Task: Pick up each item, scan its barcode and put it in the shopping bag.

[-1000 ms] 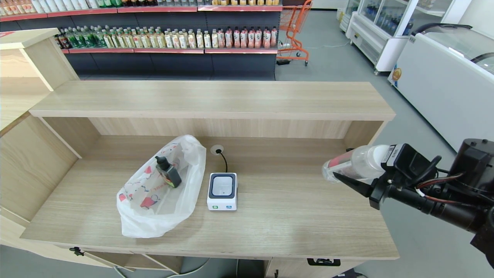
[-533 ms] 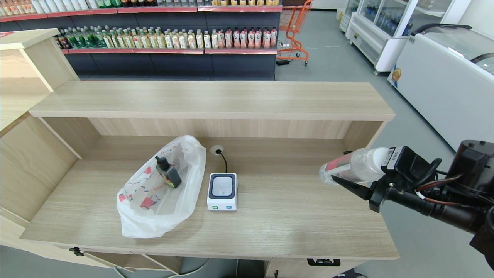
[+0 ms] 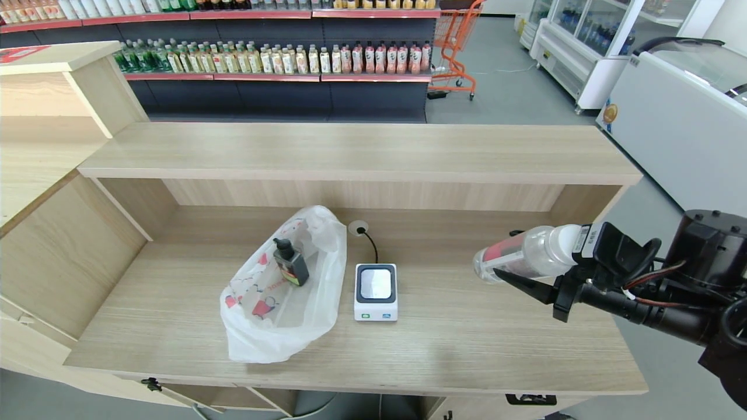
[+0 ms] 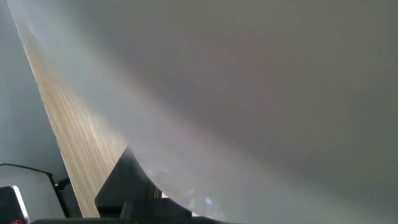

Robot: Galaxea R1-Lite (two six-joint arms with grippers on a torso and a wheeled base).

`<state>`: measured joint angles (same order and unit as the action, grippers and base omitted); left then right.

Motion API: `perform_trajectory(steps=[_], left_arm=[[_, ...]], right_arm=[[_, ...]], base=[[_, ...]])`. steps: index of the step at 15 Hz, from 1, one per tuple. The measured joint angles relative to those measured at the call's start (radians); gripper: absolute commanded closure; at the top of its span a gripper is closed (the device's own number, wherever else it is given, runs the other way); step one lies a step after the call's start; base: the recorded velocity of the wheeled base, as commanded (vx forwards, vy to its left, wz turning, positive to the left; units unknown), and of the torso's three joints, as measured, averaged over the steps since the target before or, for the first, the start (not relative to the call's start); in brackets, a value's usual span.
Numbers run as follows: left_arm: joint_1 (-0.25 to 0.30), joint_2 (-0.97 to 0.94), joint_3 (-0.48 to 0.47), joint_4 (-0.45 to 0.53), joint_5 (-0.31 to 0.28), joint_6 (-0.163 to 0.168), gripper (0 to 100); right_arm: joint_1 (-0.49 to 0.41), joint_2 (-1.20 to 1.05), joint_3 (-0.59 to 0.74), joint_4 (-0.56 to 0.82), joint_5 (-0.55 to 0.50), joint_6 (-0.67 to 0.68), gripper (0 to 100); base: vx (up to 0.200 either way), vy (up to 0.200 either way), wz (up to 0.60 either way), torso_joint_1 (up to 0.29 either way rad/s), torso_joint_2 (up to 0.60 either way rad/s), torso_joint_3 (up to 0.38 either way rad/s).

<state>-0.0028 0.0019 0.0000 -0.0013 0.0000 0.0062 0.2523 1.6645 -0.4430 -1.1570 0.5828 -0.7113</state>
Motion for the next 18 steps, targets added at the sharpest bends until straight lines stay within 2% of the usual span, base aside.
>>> perform_trajectory(steps=[7,13,18], left_arm=[[0.000,0.000,0.000,0.000,0.000,0.000,0],[0.000,0.000,0.000,0.000,0.000,0.001,0],[0.001,0.000,0.000,0.000,0.000,-0.001,0]], right_arm=[[-0.002,0.141,-0.118,-0.006,0.076,-0.020,100],[-0.063,0.312,-0.241,-0.006,0.239,-0.165,100],[-0.094,0.433,-0.367,-0.055,0.351,-0.216,100]], base=[[0.000,0.200,0.00,0.002,0.00,0.003],[0.000,0.000,0.00,0.000,0.00,0.000],[0.000,0.000,0.00,0.000,0.00,0.000]])
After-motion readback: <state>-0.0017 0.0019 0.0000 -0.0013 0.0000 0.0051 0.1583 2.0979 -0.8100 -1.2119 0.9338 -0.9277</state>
